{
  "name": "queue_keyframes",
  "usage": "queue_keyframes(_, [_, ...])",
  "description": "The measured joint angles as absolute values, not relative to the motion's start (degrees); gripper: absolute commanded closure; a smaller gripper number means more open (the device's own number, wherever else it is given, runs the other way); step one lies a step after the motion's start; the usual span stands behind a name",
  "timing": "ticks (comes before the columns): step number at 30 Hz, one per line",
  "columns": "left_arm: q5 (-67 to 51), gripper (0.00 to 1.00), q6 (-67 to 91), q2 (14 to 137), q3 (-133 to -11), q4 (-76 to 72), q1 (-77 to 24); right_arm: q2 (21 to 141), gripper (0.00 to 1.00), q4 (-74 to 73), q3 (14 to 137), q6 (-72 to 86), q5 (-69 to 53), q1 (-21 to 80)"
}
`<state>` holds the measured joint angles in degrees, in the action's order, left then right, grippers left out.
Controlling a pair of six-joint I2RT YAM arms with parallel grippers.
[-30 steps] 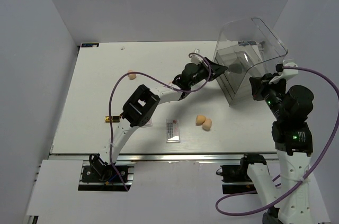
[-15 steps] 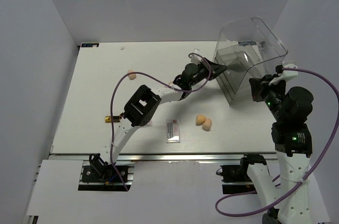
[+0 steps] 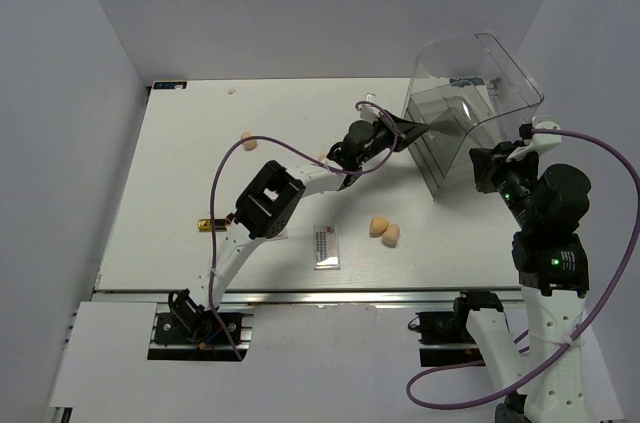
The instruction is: Organize the makeup
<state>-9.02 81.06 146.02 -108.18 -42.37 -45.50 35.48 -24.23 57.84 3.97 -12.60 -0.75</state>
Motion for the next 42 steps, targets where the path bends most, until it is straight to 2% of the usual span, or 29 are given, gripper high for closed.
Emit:
queue_keyframes(6, [-9.47,1.00,79.94,145.97,-107.96,-42.83,-45.21,34.54,0.77,-24.21,57.74,2.66,-13.72,-0.75])
queue_keyframes(14, [-9.41,1.00,79.57,142.54,-101.51,-48.27,-44.47,34.50,0.65,-24.18,57.52,1.37,-15.07,-0.75])
queue_keyframes(18, [-9.65,1.00,79.07,139.55,-98.87,-49.21,-43.53,34.89,0.47,-24.18,57.52,1.08,-15.40,-0.75])
queue_keyframes(22, [-10.22,1.00,78.83,137.43,-96.68,-50.26,-42.72,36.56,0.34,-24.05,57.54,1.52,-15.68,-0.75])
queue_keyframes(29, [-10.48,1.00,78.72,134.34,-93.14,-52.16,-42.41,43.07,0.32,-23.97,57.65,7.33,-15.62,-0.75])
queue_keyframes(42, [-11.25,1.00,79.18,132.53,-92.58,-52.93,-41.63,49.06,0.41,-22.68,59.94,22.96,-15.22,-0.75])
